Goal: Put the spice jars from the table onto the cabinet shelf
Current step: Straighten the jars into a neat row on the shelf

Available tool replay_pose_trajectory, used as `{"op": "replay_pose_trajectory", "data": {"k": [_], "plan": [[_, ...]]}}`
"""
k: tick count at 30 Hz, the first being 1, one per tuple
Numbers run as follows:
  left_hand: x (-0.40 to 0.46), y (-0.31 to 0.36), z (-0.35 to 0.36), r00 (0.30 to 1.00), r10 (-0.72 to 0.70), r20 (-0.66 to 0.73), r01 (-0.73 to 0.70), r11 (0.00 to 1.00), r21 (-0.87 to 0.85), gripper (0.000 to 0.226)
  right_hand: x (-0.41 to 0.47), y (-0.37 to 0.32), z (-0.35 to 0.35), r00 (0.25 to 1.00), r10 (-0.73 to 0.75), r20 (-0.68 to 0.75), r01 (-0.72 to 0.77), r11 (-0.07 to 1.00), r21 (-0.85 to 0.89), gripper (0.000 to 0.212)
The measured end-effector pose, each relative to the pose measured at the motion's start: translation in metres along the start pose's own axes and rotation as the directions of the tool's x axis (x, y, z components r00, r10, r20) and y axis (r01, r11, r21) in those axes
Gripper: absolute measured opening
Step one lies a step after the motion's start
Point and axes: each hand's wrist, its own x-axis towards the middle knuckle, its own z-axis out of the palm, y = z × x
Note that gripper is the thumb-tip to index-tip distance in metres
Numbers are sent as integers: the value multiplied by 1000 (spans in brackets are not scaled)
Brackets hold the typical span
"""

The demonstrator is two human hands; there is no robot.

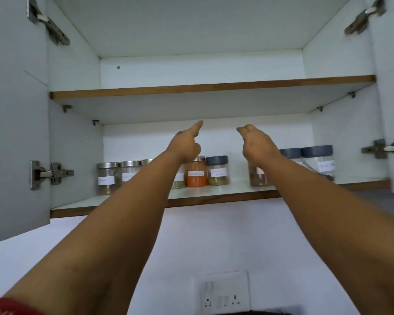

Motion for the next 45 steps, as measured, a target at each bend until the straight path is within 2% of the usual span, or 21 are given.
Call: {"op": "replay_pose_trajectory", "data": {"k": [5,10,15,21,29,32,35,41,45], "plan": [[-4,66,36,970,135,204,-154,985,81,64,-8,38,-55,997,49,52,-43,992,-117,64],[6,108,79,950,180,254,-227,959,169,55,-15,85,-60,964,169,205,-126,971,-206,64],[20,115,125,957,171,234,-231,937,263,64,-10,122,-46,931,167,325,-85,964,-251,55],[61,113,149,989,106,107,-134,947,293,49,18,152,-19,922,122,368,-19,962,-272,48],[106,69,174,987,-25,160,-23,955,294,59,67,156,40,906,69,417,52,961,-272,42],[115,50,183,989,-34,143,-2,970,244,58,79,155,61,898,42,437,94,954,-284,36],[123,39,189,986,-33,161,-8,969,247,57,87,161,73,909,0,417,124,955,-270,41],[129,35,191,986,-26,167,-11,975,221,54,87,179,77,929,-52,366,94,991,-98,51],[116,40,195,992,24,127,-44,986,164,73,83,176,83,939,-40,343,79,992,-99,56]]}}
